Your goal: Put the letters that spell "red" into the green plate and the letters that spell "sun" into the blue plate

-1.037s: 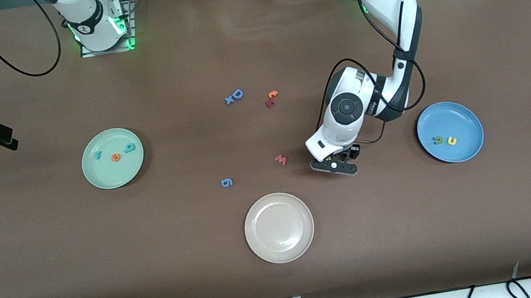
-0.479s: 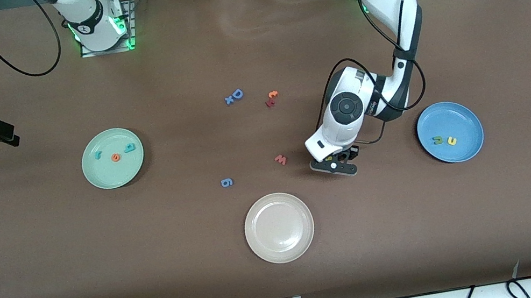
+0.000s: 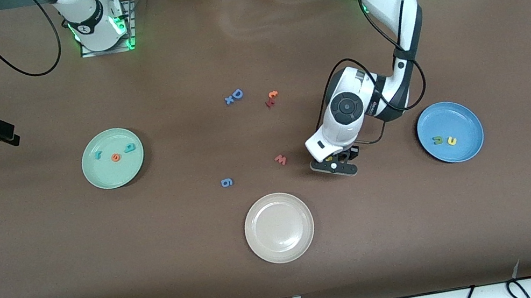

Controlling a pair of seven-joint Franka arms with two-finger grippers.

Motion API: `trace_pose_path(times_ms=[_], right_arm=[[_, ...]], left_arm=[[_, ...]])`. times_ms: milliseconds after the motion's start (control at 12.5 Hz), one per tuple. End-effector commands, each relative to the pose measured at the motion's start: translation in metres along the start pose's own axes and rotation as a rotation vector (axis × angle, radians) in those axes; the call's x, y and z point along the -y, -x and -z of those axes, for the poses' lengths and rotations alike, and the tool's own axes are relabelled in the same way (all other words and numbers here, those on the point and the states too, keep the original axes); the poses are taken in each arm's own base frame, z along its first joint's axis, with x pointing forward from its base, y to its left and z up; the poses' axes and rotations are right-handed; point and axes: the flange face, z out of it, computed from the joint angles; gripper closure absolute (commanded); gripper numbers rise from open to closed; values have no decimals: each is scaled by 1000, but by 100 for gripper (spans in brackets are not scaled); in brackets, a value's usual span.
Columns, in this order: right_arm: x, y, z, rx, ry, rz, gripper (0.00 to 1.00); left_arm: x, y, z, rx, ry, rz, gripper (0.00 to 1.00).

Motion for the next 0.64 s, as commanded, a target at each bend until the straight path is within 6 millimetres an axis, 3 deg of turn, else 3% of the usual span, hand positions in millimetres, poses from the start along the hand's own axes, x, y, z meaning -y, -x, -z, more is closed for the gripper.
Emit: trace_pose_path(times_ms=[0,558], right_arm=[[-2,3,4,4,-16,-17,0],[-1,4,4,7,-15,-17,0]], left_arm=[[2,-7,1,-39,-13,-9,64],[4,-8,1,-40,-14,-10,83]])
